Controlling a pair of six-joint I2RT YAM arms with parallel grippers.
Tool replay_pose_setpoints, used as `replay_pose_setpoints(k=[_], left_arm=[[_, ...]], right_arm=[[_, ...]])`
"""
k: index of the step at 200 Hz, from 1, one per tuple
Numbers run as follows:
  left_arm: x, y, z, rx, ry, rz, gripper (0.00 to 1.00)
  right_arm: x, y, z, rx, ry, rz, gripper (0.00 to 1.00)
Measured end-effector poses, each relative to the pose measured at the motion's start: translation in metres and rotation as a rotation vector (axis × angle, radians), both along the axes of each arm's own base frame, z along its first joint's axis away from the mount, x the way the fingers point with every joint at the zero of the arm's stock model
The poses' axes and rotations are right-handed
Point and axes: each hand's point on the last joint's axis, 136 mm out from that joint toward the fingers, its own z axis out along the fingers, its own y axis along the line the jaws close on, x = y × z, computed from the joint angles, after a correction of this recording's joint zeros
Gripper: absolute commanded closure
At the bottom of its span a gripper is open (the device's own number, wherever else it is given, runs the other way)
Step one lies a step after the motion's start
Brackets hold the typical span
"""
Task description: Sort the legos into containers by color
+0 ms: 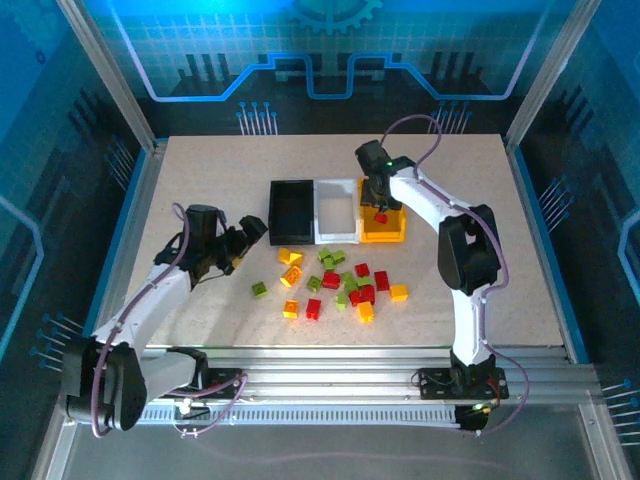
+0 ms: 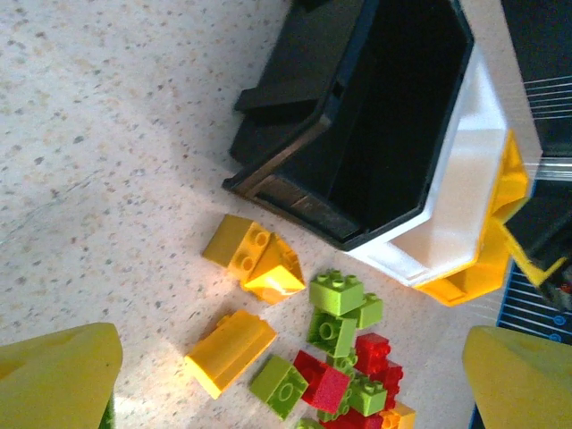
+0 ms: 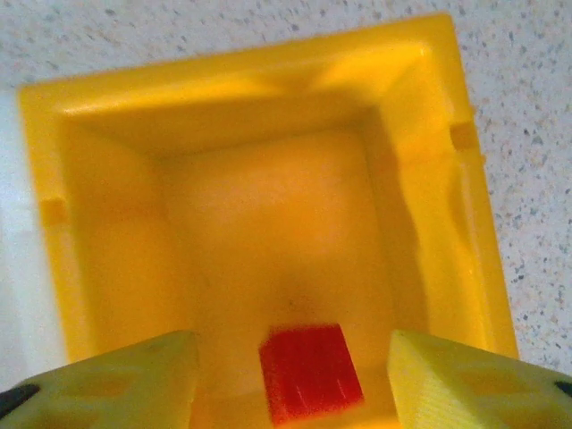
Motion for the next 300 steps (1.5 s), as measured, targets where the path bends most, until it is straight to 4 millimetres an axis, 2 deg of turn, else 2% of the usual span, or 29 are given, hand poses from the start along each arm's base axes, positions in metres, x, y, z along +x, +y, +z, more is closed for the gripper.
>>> replay_pose_setpoints(k=[35, 52, 67, 87, 110, 137, 161, 202, 251, 300], left_arm=[[-0.008, 0.007, -0.005, 0.057, 0.044, -0.004, 0.12], [-0.017, 0.008, -0.013, 0.091, 0.083, -0.011, 0.14], [-0.028, 0.005, -0.022, 0.139, 0.124, -0.041, 0.14], [-0.046, -0.008, -0.036, 0.220, 0.181, -0.123, 0.17], [-0.062, -0.016, -0.055, 0.302, 0.253, -0.195, 0.21], [-0.065, -0.013, -0.071, 0.354, 0.301, -0.199, 0.21], [-0.066, -0.016, -0.088, 0.385, 0.346, -0.219, 0.23], [-0.070, -0.013, -0.116, 0.434, 0.431, -0.229, 0.29], [-0.071, -0.009, -0.123, 0.470, 0.451, -0.233, 0.32], [-0.074, -0.003, -0.125, 0.512, 0.464, -0.242, 0.50]], right_arm=[[-0.006, 0.004, 0.027, 0.028, -0.056, 0.017, 0.36], [-0.023, 0.008, 0.043, 0.048, -0.085, 0.040, 0.37], [-0.040, 0.013, 0.048, 0.068, -0.094, 0.059, 0.38], [-0.059, 0.016, 0.040, 0.088, -0.076, 0.072, 0.39], [-0.074, 0.014, 0.015, 0.089, -0.021, 0.067, 0.39], [-0.084, 0.011, -0.001, 0.083, 0.018, 0.063, 0.39], [-0.086, 0.011, 0.001, 0.095, 0.008, 0.062, 0.39], [-0.091, 0.007, 0.019, 0.116, -0.043, 0.063, 0.39], [-0.097, 0.004, 0.022, 0.125, -0.055, 0.057, 0.39], [-0.102, -0.001, 0.013, 0.118, -0.035, 0.045, 0.39]])
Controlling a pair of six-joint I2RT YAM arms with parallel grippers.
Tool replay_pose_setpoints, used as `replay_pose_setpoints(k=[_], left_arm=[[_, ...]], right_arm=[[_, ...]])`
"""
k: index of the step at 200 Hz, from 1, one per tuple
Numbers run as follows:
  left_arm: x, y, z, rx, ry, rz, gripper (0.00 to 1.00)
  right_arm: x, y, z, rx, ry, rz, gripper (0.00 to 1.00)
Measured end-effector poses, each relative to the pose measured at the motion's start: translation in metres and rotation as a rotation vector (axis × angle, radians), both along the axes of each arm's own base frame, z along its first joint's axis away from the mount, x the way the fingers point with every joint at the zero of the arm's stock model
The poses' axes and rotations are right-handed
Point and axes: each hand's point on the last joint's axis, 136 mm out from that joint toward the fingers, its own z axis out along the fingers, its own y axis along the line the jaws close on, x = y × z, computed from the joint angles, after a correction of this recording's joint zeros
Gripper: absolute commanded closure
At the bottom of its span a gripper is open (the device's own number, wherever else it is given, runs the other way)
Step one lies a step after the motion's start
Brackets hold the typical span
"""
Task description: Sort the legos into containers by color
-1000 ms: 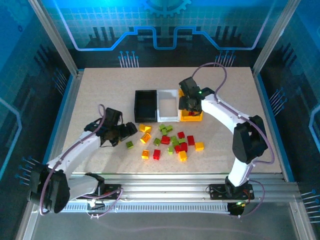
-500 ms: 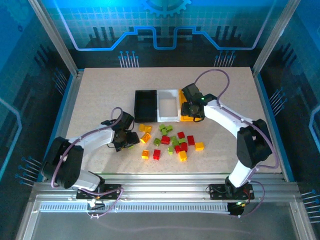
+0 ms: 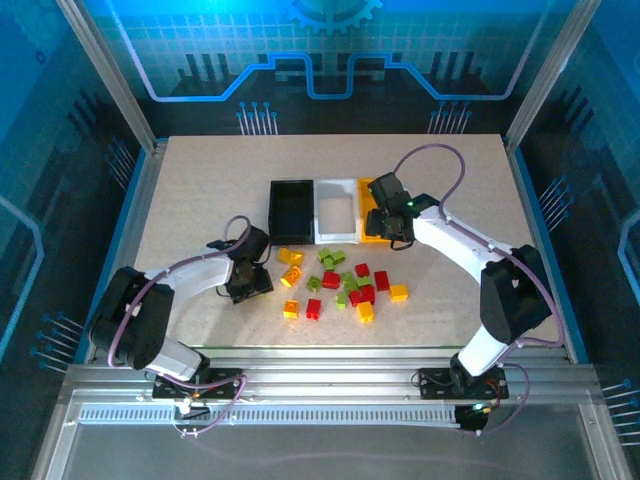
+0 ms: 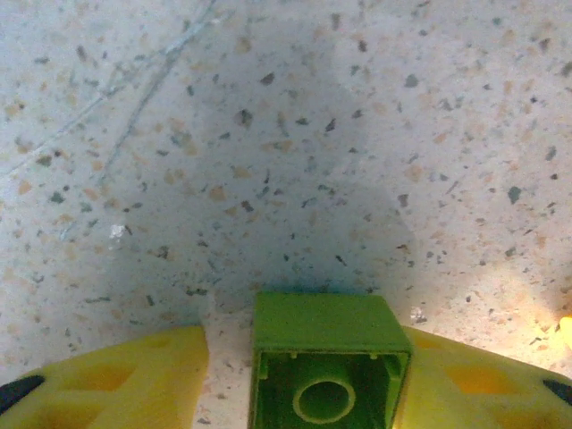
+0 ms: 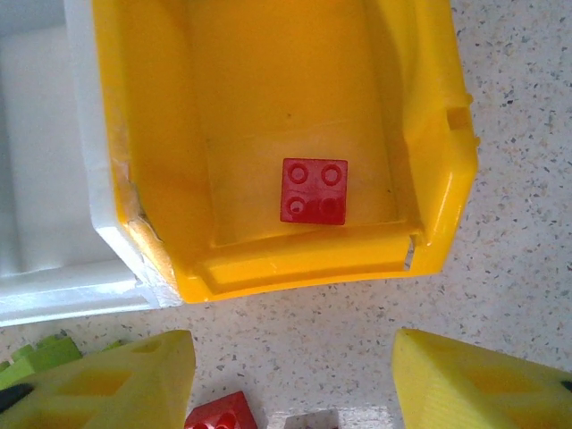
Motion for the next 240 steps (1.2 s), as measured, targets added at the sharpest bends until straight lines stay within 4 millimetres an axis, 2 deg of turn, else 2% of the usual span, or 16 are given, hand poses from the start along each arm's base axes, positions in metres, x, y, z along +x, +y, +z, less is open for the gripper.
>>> replay_pose_setpoints(k=[42, 106, 132, 174, 200, 220, 240], left_arm=[[-0.001, 0.003, 0.000, 0.016, 0.008, 0.000, 0.57], [0.000, 0.004, 0.005, 0.023, -0.006, -0.014, 0.88], [0.012, -0.001, 0.026, -0.005, -0.073, -0.017, 0.97], [0.056, -0.020, 0.102, -0.095, -0.291, -0.016, 0.97], [0.094, -0.036, 0.140, -0.132, -0.389, -0.018, 0.98], [0.134, -0.052, 0.155, -0.143, -0.437, -0.019, 0.99], [0.171, -0.067, 0.153, -0.142, -0.458, -0.031, 0.99]], right_arm=[[0.001, -0.001, 0.000, 0.003, -0.003, -0.007, 0.39], [0.002, -0.003, 0.005, 0.010, -0.015, -0.013, 0.39], [0.000, -0.007, 0.011, 0.018, -0.030, -0.020, 0.39], [-0.001, -0.010, 0.018, 0.029, -0.048, -0.028, 0.39], [-0.004, -0.011, 0.013, 0.028, -0.037, -0.034, 0.39], [-0.006, -0.012, 0.009, 0.026, -0.026, -0.036, 0.39], [-0.009, -0.013, 0.007, 0.026, -0.020, -0.039, 0.39]])
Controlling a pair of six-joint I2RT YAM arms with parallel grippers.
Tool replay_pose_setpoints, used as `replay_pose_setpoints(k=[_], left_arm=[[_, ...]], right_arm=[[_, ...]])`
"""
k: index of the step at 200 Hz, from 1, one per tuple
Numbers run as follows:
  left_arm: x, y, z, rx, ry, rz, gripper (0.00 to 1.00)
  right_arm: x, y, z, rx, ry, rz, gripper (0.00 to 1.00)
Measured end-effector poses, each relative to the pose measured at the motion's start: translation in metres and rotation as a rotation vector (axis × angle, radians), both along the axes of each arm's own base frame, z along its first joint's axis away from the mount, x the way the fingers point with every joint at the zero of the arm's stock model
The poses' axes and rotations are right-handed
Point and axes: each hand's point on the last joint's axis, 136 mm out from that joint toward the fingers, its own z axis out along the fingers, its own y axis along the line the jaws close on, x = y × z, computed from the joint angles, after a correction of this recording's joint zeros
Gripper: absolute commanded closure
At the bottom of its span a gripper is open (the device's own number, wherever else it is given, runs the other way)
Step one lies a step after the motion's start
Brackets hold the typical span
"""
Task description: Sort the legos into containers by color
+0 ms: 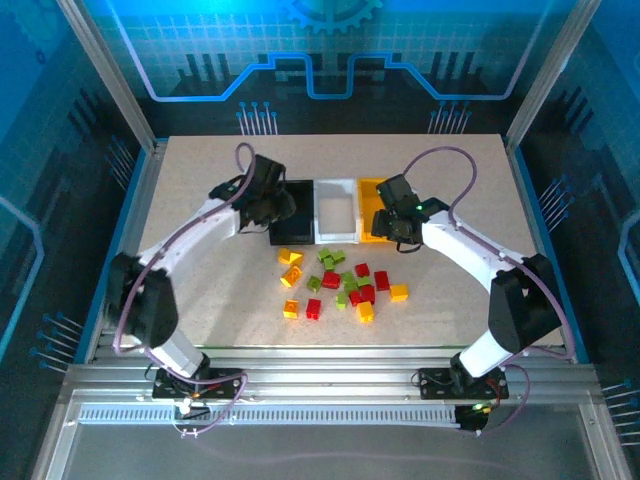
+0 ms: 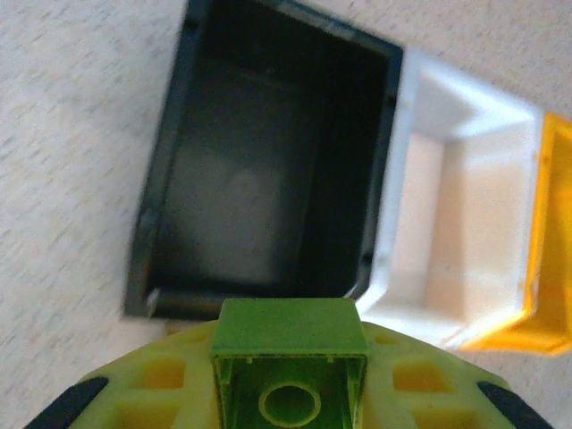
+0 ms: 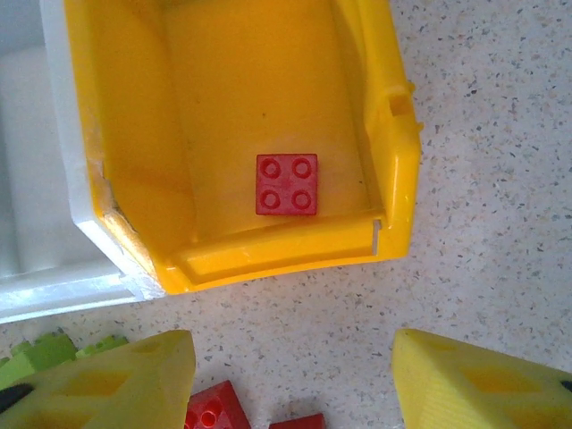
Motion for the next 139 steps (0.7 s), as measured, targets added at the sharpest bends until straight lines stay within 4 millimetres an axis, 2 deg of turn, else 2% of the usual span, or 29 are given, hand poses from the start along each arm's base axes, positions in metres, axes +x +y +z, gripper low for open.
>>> replay_pose_setpoints(k=[21, 53, 94, 123, 139], left_arm=[[0.030, -0.012, -0.014, 0.016, 0.009, -0.002, 0.99], [0.053, -0.019, -0.036, 0.036, 0.038, 0.000, 0.99], [0.062, -0.021, -0.048, 0.045, 0.058, 0.004, 0.96], [0.061, -0.019, -0.053, 0.050, 0.073, 0.007, 0.79], [0.062, -0.019, -0.056, 0.053, 0.081, 0.008, 0.74]], right_arm=[[-0.004, -0.002, 0.002, 0.000, 0.001, -0.001, 0.39], [-0.008, -0.009, 0.009, 0.007, -0.011, -0.013, 0.39], [-0.011, -0.018, 0.013, 0.013, -0.020, -0.027, 0.38], [-0.012, -0.017, 0.013, 0.018, -0.013, -0.021, 0.38], [-0.013, -0.018, 0.011, 0.021, -0.006, -0.020, 0.38]])
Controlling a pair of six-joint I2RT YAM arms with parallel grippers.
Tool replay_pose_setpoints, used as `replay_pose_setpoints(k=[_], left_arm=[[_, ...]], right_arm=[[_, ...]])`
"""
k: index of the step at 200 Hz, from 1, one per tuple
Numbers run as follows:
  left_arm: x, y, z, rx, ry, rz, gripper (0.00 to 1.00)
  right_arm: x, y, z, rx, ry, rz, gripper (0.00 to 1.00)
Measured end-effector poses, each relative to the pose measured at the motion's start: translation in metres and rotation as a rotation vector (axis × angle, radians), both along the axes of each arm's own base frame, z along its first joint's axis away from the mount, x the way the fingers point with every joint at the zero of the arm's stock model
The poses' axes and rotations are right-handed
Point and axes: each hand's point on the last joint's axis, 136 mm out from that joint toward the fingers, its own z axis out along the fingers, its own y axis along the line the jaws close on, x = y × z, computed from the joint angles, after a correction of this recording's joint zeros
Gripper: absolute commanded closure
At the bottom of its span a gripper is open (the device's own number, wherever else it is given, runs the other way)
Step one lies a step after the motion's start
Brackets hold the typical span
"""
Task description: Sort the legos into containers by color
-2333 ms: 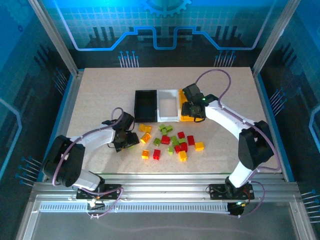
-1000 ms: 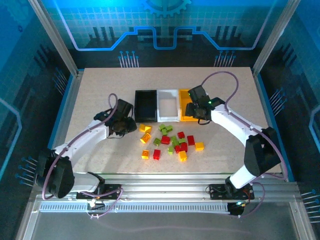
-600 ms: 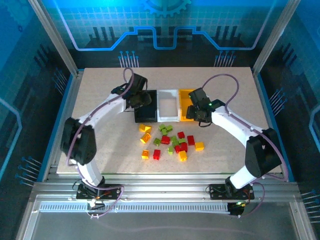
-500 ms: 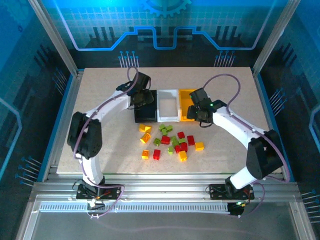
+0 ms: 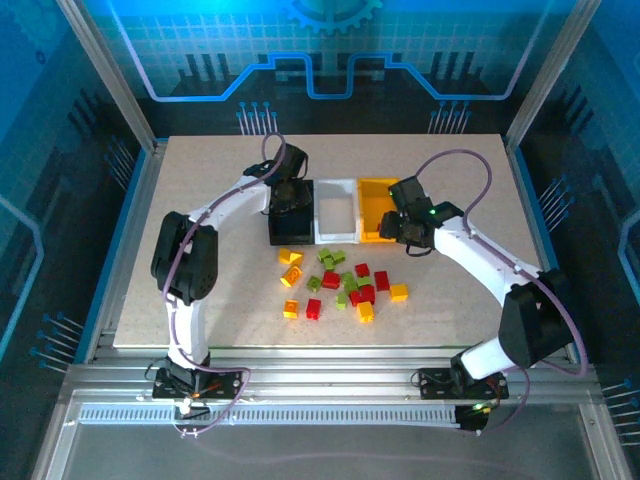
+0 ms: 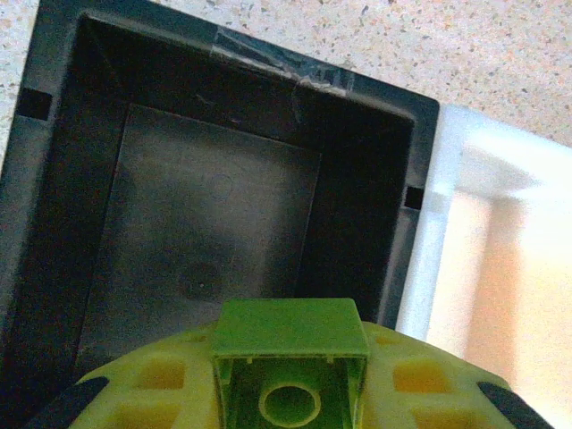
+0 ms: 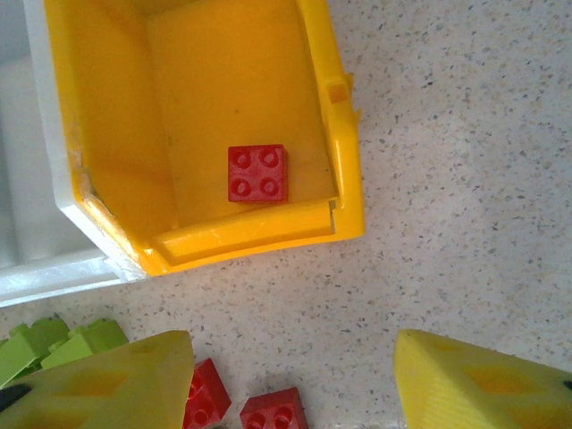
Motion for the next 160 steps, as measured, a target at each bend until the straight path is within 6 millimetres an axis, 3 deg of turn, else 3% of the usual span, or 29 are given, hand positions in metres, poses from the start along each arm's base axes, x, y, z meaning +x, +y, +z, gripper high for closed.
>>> replay_pose_setpoints(k=[33, 97, 124, 160], left_arm=[[0.0003, -0.0005, -0.0009, -0.001, 0.005, 0.000, 0.64], [0.0034, -0.0039, 0.0047, -0.017, -0.007, -0.004, 0.56], [0.0029, -0.0063, 0.0047, -0.030, -0.004, -0.010, 0.42], [0.0024, -0.0074, 0.0030, -0.037, -0.003, -0.012, 0.32]], right_arm=[[-0.0031, 0.0001, -0.0036, 0.002, 0.015, 0.006, 0.38], [-0.0028, -0.0022, -0.0040, 0.005, 0.017, 0.000, 0.38], [-0.0040, -0.0046, -0.0051, 0.004, 0.021, -0.004, 0.36], [-0.0067, -0.0050, -0.0047, 0.006, 0.025, -0.003, 0.36]])
